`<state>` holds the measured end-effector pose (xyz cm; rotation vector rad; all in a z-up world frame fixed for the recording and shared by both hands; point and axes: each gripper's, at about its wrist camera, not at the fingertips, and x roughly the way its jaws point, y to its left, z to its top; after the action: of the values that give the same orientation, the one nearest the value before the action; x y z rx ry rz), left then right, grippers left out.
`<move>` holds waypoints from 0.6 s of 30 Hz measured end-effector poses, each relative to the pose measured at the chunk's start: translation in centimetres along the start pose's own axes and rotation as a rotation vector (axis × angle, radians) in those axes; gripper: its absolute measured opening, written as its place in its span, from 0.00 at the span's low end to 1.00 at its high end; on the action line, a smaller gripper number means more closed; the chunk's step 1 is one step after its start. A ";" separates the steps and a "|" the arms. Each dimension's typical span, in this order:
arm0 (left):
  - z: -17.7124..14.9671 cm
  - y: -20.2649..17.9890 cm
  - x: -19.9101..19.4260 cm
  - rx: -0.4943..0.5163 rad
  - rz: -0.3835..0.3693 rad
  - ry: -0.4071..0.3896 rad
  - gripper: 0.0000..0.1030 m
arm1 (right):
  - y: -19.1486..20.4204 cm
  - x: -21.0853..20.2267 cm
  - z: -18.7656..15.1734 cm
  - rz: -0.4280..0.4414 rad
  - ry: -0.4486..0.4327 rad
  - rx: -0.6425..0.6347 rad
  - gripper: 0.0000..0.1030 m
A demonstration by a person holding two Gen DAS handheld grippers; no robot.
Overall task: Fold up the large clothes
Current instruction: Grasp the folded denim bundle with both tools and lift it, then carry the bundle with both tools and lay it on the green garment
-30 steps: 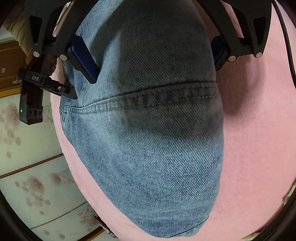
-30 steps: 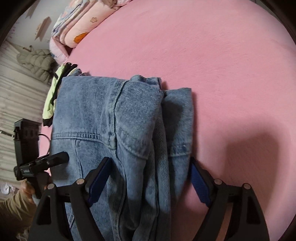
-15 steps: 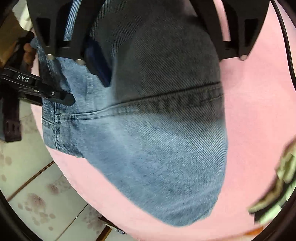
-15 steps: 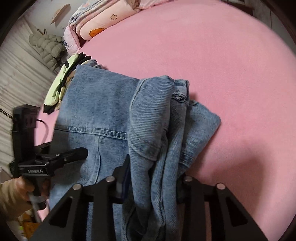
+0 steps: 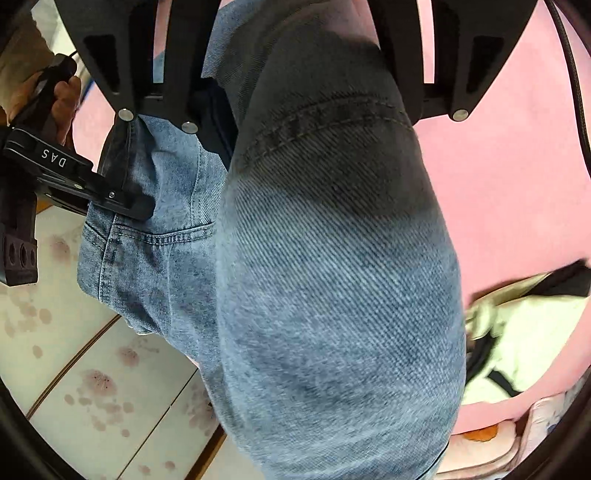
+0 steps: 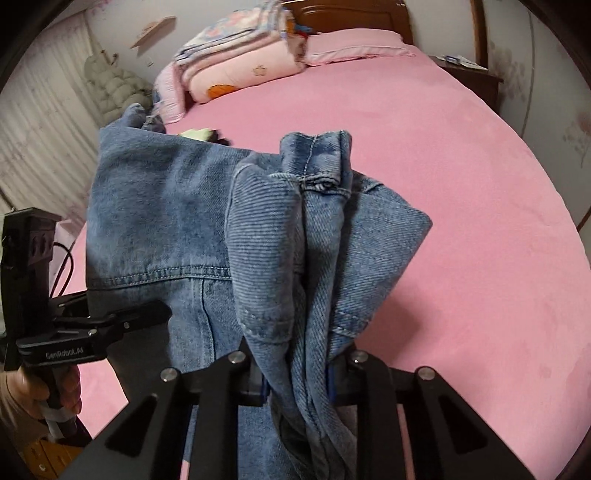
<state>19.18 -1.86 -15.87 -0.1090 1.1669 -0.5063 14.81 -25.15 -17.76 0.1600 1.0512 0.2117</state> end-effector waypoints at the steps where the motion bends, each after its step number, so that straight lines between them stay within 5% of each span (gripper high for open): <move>1: -0.4 1.0 -1.4 -0.005 0.005 0.005 0.52 | 1.6 -0.4 -0.2 0.008 0.010 -0.005 0.20; 10: -0.6 12.2 -12.1 -0.040 0.085 -0.003 0.52 | 16.1 1.1 3.2 0.145 0.054 -0.061 0.20; 18: 8.5 23.5 -17.0 0.004 0.133 -0.062 0.52 | 25.8 6.6 13.2 0.208 -0.011 -0.074 0.20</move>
<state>29.46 24.78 -5.94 -0.0432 1.1042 -0.3857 27.02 1.06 -10.91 0.2033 1.0144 0.4374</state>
